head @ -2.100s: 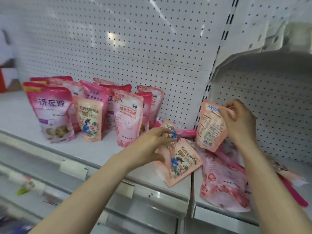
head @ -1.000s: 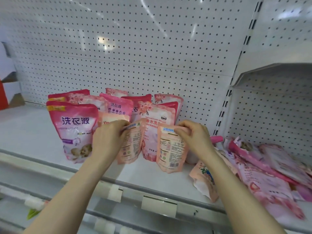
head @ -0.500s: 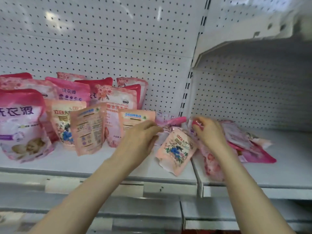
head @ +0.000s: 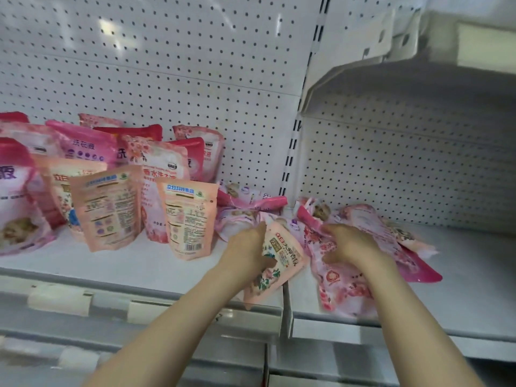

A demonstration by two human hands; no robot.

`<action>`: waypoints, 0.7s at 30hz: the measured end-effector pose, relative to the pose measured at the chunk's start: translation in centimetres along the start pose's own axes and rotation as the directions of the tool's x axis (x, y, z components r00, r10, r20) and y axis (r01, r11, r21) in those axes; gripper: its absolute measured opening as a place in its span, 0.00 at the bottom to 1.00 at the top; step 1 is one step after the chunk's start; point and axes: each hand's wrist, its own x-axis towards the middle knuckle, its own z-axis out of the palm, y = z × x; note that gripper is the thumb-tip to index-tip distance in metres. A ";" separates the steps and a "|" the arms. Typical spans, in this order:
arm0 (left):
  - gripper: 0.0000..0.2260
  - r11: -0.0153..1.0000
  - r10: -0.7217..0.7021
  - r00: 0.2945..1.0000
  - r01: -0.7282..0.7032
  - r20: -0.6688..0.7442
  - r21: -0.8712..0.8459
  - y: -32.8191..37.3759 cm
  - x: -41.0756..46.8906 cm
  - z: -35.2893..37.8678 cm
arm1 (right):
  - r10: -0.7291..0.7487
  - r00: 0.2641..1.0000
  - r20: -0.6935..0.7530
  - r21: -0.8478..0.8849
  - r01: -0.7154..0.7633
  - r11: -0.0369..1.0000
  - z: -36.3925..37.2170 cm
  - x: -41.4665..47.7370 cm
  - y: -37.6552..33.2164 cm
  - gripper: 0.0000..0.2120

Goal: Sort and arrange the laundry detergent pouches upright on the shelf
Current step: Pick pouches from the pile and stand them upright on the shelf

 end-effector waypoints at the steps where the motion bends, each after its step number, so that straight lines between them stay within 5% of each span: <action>1: 0.27 0.997 -0.028 0.999 0.026 -0.027 -0.079 0.0 -0.5 -0.4 | 0.001 1.000 -0.005 -0.059 -0.002 0.998 -0.3 0.3 -0.1 0.34; 5: 0.23 0.951 -0.087 0.967 0.008 -0.240 -0.310 -0.5 -3.2 -2.4 | -0.108 0.932 -0.345 -0.136 0.064 0.989 -1.5 2.8 -1.9 0.12; 7: 0.25 0.896 -0.160 0.930 -0.003 -0.329 -0.445 -1.3 -4.7 -3.2 | -0.177 0.880 -0.442 -0.023 0.186 0.982 -1.6 4.6 -3.5 0.13; 10: 0.23 0.836 -0.268 0.859 -0.018 -0.436 -0.548 -3.2 -6.5 -3.8 | -0.261 0.906 -0.332 -0.008 0.274 0.962 -1.6 7.2 -6.1 0.22; 14: 0.17 0.818 -0.346 0.775 -0.026 -0.528 -0.574 -5.0 -8.1 -4.7 | -0.340 0.929 -0.148 -0.089 0.330 0.940 -1.8 10.4 -8.5 0.19; 17: 0.14 0.803 -0.395 0.731 -0.019 -0.556 -0.596 -6.0 -8.5 -5.0 | -0.349 0.913 -0.213 -0.133 0.327 0.936 -1.2 12.7 -9.3 0.06; 21: 0.12 0.788 -0.399 0.717 -0.051 -0.571 -0.614 -6.6 -8.2 -5.2 | -0.324 0.880 -0.348 0.009 0.349 0.937 -1.8 12.8 -10.1 0.09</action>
